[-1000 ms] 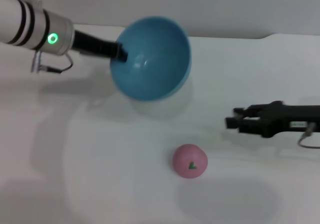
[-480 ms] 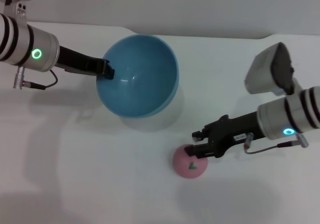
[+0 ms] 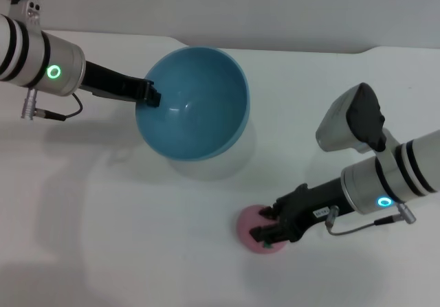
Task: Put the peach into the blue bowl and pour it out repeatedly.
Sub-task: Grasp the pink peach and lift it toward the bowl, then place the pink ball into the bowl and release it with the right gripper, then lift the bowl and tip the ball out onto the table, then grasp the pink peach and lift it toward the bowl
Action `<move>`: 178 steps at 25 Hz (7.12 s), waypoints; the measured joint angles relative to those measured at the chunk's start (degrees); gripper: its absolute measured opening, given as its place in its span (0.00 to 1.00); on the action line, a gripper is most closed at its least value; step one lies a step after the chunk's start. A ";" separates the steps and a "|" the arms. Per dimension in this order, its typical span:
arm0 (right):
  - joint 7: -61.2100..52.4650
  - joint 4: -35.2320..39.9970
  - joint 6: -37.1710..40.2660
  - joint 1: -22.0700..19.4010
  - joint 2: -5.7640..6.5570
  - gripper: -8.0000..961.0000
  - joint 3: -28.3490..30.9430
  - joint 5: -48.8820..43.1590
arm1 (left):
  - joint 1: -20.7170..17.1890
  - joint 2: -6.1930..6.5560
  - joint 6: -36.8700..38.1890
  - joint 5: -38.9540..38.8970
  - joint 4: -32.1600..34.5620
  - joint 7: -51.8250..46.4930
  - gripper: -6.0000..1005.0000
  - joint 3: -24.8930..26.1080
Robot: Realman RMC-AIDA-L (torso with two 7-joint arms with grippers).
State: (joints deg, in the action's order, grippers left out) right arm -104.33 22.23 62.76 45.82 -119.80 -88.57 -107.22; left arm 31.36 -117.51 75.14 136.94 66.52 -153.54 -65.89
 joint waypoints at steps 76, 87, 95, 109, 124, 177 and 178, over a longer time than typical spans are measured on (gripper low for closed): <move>4.46 18.96 24.29 -19.87 2.36 0.50 56.00 -1.66 | 11.36 -1.09 -23.64 -6.20 -15.26 -4.32 0.00 -34.46; 3.46 14.90 20.51 -29.69 3.11 0.50 74.57 -3.97 | 7.84 -1.14 -54.26 -5.77 -13.56 -3.39 0.00 -50.91; 3.52 14.17 20.48 -30.43 2.92 0.50 77.65 -6.27 | 2.27 -1.58 -85.33 -0.01 -16.44 7.86 0.00 -70.51; 3.58 13.37 19.44 -28.65 3.09 0.50 77.98 -6.24 | 0.70 -1.58 -109.03 -1.09 -27.25 20.75 0.00 -78.66; 8.53 9.91 18.76 -26.79 2.94 0.50 77.43 -6.05 | 5.48 -1.57 -109.04 -10.71 -33.23 4.39 0.00 -73.42; 25.53 -17.39 -5.00 4.00 -0.06 0.64 28.83 -1.25 | 5.18 2.08 -5.24 2.28 -11.43 -3.04 0.00 1.45; 25.57 -17.94 -5.65 4.20 -0.06 0.64 28.82 -1.25 | 5.43 1.95 -5.23 2.28 -11.41 -3.05 0.00 1.46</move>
State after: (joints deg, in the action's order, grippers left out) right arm -78.76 4.29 57.11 50.02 -119.86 -59.74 -108.47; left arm 36.79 -115.56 69.90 139.23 55.11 -156.59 -64.43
